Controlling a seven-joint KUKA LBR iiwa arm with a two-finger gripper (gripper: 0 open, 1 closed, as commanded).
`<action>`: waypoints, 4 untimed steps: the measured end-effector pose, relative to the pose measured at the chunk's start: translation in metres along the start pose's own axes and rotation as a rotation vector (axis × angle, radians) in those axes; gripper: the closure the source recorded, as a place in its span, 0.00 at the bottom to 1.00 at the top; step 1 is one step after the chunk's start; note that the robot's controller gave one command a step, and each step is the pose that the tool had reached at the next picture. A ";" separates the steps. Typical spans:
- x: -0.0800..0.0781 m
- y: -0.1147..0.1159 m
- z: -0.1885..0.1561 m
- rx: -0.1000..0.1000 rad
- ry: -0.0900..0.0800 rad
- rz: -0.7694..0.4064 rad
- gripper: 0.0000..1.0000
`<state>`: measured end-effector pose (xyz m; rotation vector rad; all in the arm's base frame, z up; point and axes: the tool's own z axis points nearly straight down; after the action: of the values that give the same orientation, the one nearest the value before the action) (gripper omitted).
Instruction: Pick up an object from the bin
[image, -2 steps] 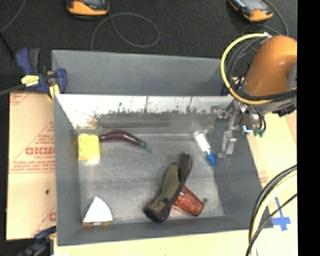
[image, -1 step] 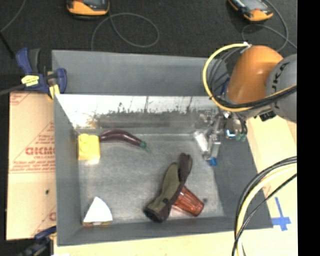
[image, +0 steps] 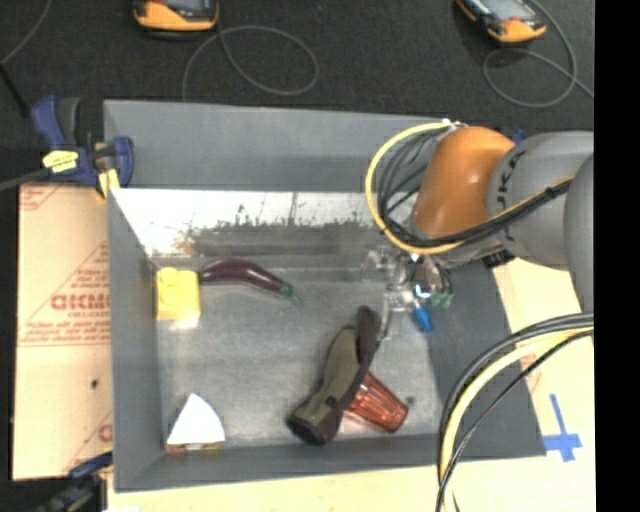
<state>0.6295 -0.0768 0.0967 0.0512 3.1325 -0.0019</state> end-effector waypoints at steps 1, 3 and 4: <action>-0.004 0.002 0.013 0.001 -0.003 -0.009 0.00; 0.012 0.023 0.023 0.002 -0.007 0.166 0.00; 0.013 0.044 0.023 0.001 -0.009 0.036 1.00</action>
Offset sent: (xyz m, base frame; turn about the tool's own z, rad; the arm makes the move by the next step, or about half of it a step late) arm -0.0152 0.0084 -0.0267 0.1831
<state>0.6177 -0.0325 0.0731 0.1065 3.1223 -0.0037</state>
